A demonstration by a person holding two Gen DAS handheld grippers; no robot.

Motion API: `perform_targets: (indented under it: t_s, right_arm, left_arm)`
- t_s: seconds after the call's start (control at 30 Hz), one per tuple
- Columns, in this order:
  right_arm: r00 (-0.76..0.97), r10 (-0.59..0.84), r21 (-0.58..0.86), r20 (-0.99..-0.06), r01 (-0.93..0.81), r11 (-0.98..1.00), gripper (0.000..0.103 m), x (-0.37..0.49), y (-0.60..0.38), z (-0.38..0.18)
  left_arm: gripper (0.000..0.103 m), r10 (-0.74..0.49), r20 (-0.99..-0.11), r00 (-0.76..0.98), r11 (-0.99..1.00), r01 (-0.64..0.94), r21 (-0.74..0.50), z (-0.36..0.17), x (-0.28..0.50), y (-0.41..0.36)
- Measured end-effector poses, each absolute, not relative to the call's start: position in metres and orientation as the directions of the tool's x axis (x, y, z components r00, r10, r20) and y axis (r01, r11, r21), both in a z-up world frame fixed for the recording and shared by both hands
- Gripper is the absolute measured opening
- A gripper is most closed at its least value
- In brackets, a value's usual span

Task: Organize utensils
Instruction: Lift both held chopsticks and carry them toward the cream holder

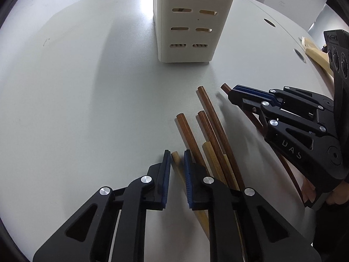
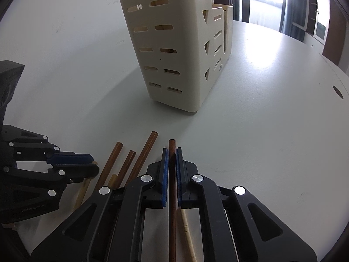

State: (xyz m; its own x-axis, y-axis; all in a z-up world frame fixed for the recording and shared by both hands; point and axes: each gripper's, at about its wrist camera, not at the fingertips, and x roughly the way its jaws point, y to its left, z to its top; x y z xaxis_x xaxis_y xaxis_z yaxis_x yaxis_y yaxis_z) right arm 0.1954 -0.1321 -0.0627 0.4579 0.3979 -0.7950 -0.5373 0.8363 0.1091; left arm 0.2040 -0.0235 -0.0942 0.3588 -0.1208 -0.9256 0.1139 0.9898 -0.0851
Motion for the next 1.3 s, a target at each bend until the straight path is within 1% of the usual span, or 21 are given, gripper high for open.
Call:
perform_targets:
  t_s: [0.13,0.23,0.37,0.5,0.7,0.93,1.03,1.17,1.3]
  right_arm:
    - [0.441,0.455,0.180,-0.774,-0.536,0.825,0.007,0.203,-0.148,-0.052]
    - [0.436,0.522,0.259,-0.733,-0.530,0.807,0.007,0.205,-0.161,-0.040]
    - [0.431,0.609,0.358,-0.665,-0.531,0.767,0.007,0.205,-0.180,-0.023]
    - [0.426,0.676,0.432,-0.601,-0.538,0.724,0.007,0.200,-0.192,-0.007]
    - [0.413,0.786,0.540,-0.460,-0.573,0.617,0.007,0.189,-0.216,0.022]
    - [0.448,0.831,0.572,-0.329,-0.606,0.553,0.007,0.176,-0.225,0.053]
    - [0.437,0.865,0.576,-0.246,-0.652,0.493,0.007,0.173,-0.227,0.061]
    - [0.451,0.869,0.551,-0.204,-0.681,0.482,0.007,0.165,-0.227,0.078]
    - [0.470,0.863,0.517,-0.185,-0.700,0.493,0.007,0.162,-0.227,0.095]
  left_arm:
    - [0.011,-0.115,-0.923,0.367,0.990,0.115,-0.077,-0.094,0.204,-0.027]
    - [0.007,-0.174,-0.923,0.343,0.984,0.099,-0.148,-0.094,0.207,-0.019]
    - [0.006,-0.216,-0.915,0.340,0.976,0.072,-0.203,-0.091,0.206,-0.004]
    - [0.006,-0.249,-0.895,0.370,0.968,0.061,-0.245,-0.076,0.202,0.008]
    - [0.006,-0.332,-0.842,0.426,0.940,0.079,-0.331,-0.043,0.188,0.023]
    - [0.006,-0.406,-0.764,0.502,0.910,0.144,-0.389,0.004,0.174,0.030]
    - [0.006,-0.412,-0.736,0.537,0.907,0.162,-0.389,0.021,0.170,0.033]
    - [0.006,-0.423,-0.703,0.572,0.902,0.198,-0.383,0.043,0.166,0.034]
    - [0.006,-0.420,-0.669,0.613,0.904,0.223,-0.364,0.067,0.163,0.036]
